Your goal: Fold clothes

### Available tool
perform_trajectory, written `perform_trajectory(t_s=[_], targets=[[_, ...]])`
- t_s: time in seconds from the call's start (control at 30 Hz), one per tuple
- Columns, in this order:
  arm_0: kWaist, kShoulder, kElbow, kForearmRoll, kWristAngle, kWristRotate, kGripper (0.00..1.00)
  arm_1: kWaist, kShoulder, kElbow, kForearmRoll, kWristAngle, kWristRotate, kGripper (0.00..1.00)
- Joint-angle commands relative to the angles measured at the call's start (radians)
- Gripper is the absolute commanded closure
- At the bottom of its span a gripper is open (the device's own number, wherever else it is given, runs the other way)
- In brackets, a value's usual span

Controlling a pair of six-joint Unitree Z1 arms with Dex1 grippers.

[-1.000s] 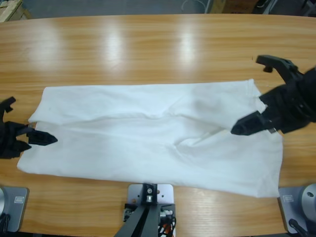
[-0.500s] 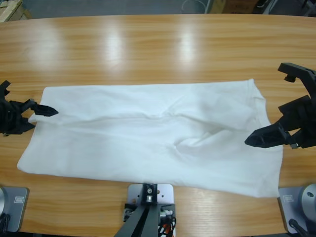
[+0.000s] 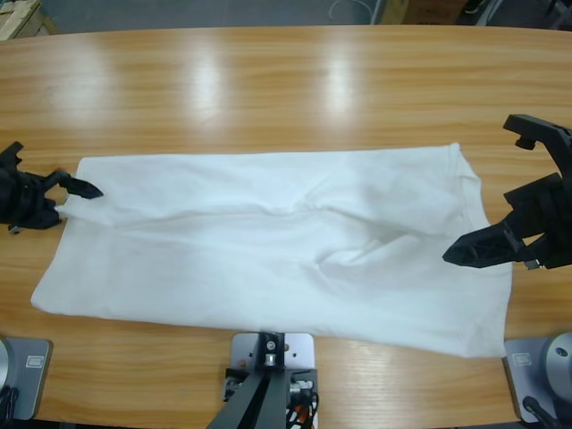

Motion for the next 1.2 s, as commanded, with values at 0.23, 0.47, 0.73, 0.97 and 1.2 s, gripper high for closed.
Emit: perform_trajectory(t_s=[0.23, 0.47, 0.73, 0.97, 1.2], targets=[[0.069, 0.125, -0.016, 0.027, -0.005, 0.010, 0.092, -0.009, -0.019, 0.035, -0.009, 0.011, 0.014, 0.004], [0.095, 0.184, -0.035, 0.031, -0.015, 0.018, 0.095, -0.009, -0.023, 0.035, -0.007, 0.008, 0.017, 0.004], [0.033, 0.213, -0.028, 0.030, -0.115, 0.031, 0.096, -0.009, -0.020, 0.038, -0.012, 0.003, 0.023, 0.004], [-0.019, 0.203, -0.008, 0.060, -0.162, 0.032, 0.101, -0.009, -0.030, 0.038, -0.010, 0.003, 0.026, 0.004], [-0.021, 0.189, -0.007, 0.064, -0.162, 0.030, 0.923, -0.009, -0.045, 0.040, -0.010, 0.000, 0.029, 0.004]])
